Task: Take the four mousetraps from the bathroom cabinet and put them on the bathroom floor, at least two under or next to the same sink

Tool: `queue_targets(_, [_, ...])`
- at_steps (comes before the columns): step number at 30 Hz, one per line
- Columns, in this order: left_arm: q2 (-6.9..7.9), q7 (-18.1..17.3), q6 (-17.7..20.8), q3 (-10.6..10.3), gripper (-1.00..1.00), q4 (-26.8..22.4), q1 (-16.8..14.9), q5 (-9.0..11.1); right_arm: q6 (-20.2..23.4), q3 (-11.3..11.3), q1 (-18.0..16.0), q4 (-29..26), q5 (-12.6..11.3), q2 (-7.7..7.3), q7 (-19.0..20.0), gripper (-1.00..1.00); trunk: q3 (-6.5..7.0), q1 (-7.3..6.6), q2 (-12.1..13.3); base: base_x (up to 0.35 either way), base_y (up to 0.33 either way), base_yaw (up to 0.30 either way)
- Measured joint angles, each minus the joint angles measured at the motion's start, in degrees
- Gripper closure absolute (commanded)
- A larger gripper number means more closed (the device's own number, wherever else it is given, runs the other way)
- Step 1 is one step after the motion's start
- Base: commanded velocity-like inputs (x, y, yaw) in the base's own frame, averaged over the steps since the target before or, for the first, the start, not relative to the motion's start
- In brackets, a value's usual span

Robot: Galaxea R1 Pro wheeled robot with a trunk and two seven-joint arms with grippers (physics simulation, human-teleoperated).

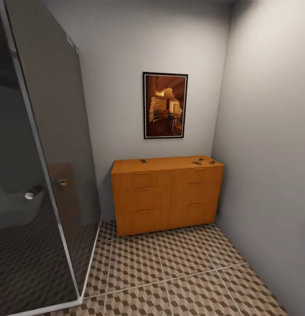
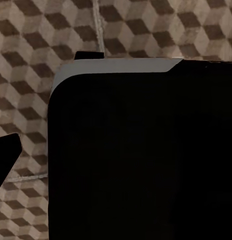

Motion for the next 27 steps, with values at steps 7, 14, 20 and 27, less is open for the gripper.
queue_targets(7, [-0.08, 0.00, 0.02, -0.01, -1.00, 0.00, 0.00, 0.00, 0.00, 0.08, 0.00, 0.00, 0.19, 0.00, 0.00, -1.00, 0.00, 0.00, 0.00, 0.314, 0.000, 0.000])
queue_targets(14, [-0.13, -0.01, 0.03, 0.00, -1.00, 0.00, 0.00, 0.05, 0.03, 0.23, 0.00, 0.00, 0.30, 0.00, 0.00, -1.00, 0.00, 0.00, 0.00, 0.315, 0.000, 0.000])
queue_targets(20, [-0.21, -0.01, 0.03, 0.04, -1.00, 0.00, 0.00, 0.06, 0.02, 0.25, 0.00, 0.00, 0.33, 0.00, 0.00, -1.00, 0.00, 0.00, 0.00, 0.315, 0.000, 0.000])
queue_targets(27, [-0.24, -0.01, 0.03, 0.06, -1.00, 0.00, 0.00, 0.07, 0.06, 0.33, 0.00, 0.00, 0.35, 0.00, 0.00, -1.00, 0.00, 0.00, 0.00, 0.315, 0.000, 0.000])
